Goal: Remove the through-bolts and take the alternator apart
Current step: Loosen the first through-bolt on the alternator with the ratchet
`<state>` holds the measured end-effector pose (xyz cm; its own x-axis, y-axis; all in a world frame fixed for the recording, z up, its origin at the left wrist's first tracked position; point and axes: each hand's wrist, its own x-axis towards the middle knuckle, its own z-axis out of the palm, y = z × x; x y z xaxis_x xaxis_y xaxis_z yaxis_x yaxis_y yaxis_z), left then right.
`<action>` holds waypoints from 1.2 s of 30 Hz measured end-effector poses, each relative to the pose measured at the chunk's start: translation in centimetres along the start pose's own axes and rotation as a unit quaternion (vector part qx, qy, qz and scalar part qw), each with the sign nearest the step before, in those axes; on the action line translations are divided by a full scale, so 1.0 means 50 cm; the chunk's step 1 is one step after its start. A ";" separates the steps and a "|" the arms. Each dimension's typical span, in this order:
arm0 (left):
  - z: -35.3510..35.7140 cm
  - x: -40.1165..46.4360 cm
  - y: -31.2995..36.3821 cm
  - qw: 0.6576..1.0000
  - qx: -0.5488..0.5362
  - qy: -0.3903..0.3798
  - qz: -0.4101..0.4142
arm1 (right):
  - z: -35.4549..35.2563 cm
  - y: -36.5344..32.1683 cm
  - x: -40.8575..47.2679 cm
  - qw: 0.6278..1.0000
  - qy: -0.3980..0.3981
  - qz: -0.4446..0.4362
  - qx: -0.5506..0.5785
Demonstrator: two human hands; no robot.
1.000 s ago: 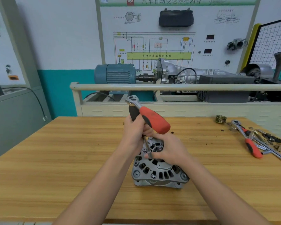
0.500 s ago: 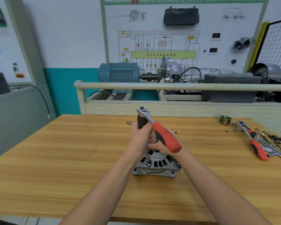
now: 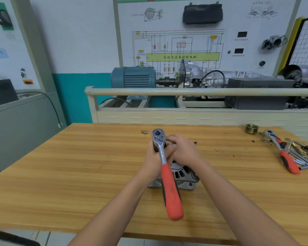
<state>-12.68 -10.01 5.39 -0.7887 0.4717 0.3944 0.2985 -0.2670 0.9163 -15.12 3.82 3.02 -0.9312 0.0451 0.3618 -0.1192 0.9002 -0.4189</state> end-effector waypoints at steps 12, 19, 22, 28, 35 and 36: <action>0.019 -0.046 -0.009 0.976 -0.008 0.215 0.034 | -0.015 -0.019 -0.036 1.000 0.020 -0.007 0.023; 0.030 -0.042 -0.001 0.963 -0.003 0.269 -0.009 | -0.084 -0.080 -0.156 0.901 0.009 -0.155 0.406; 0.044 -0.046 0.000 0.966 0.007 0.257 0.000 | -0.094 -0.119 -0.213 0.891 0.017 -0.248 0.379; 0.073 -0.061 -0.005 0.975 0.060 0.208 0.054 | -0.116 -0.203 -0.245 0.613 0.241 -0.101 0.746; 0.040 -0.064 0.009 0.993 0.088 0.062 0.041 | -0.198 -0.163 -0.196 0.351 0.203 0.033 0.913; 0.030 -0.063 0.017 0.993 0.106 0.031 0.049 | -0.201 -0.162 -0.181 0.363 0.188 0.045 0.912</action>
<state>-9.12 -10.46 5.05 -0.7804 0.3970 0.4831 0.4765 -0.1226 0.8706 -2.26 0.49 11.52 -0.8870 0.4040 0.2235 -0.4441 -0.8790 -0.1735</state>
